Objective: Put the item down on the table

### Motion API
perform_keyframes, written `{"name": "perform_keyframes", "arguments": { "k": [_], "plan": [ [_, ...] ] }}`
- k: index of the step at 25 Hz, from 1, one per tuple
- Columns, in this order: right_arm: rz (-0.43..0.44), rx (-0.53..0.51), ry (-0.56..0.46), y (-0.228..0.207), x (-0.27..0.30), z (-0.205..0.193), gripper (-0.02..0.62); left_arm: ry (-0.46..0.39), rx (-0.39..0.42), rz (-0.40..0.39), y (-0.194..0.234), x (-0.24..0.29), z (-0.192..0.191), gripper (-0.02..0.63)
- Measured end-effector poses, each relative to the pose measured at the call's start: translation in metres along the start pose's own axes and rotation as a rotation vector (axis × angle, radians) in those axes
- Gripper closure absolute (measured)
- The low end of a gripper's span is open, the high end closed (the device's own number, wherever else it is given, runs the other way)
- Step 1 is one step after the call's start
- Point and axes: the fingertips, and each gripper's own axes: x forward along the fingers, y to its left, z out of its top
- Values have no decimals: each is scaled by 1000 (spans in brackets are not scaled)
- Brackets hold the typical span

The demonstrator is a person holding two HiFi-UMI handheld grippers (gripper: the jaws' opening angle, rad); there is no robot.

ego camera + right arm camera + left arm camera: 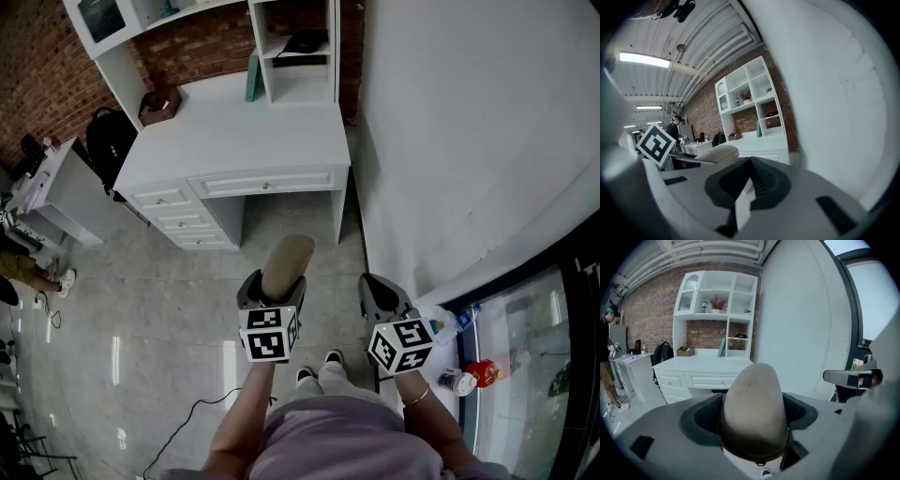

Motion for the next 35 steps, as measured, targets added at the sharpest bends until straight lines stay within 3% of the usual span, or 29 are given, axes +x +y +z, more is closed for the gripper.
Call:
{"name": "perform_keyframes", "arguments": {
  "k": [24, 35],
  "plan": [
    [66, 7, -65, -30, 33, 32, 594, -39, -7, 37, -1, 34, 41, 221],
    [21, 9, -71, -70, 127, 60, 594, -62, -3, 17, 45, 132, 98, 221]
  ]
}}
